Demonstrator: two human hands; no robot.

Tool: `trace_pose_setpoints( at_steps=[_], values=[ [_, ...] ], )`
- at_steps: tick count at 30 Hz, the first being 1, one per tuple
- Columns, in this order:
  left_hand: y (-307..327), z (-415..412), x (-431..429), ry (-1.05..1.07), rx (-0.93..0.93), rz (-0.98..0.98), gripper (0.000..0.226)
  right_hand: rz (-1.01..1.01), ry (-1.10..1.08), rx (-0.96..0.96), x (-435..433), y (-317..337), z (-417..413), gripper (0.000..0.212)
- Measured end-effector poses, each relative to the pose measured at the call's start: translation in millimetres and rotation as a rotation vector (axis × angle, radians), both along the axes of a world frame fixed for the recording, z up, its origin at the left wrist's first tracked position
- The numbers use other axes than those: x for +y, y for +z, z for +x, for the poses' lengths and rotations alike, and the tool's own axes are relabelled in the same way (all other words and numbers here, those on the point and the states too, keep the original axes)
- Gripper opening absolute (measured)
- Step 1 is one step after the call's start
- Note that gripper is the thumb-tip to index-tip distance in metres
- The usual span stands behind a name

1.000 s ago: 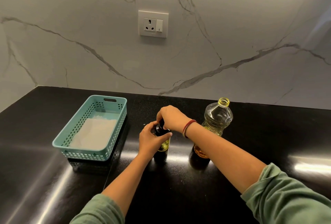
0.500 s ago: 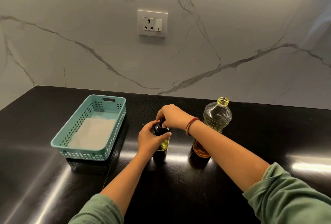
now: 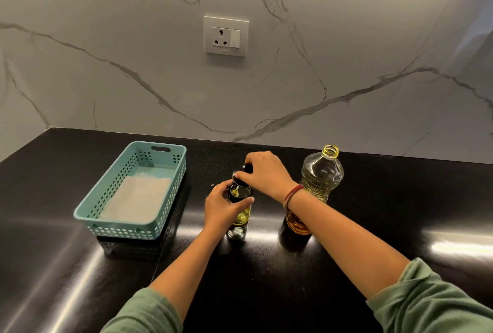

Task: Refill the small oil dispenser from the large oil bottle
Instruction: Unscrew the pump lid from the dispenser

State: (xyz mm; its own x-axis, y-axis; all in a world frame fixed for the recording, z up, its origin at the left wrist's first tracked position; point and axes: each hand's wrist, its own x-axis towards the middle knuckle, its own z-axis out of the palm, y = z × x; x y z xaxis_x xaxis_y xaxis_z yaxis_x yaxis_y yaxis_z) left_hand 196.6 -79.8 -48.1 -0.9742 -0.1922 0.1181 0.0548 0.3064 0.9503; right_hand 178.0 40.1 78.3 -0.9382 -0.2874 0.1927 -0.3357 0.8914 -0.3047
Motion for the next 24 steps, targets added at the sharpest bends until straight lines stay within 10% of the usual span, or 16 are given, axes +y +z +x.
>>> trace_pose_setpoints(
  at_steps=[24],
  values=[
    [2,0,0,0.005,0.01,-0.018,0.061,-0.176,-0.122,0.272,36,3,50,0.022]
  ],
)
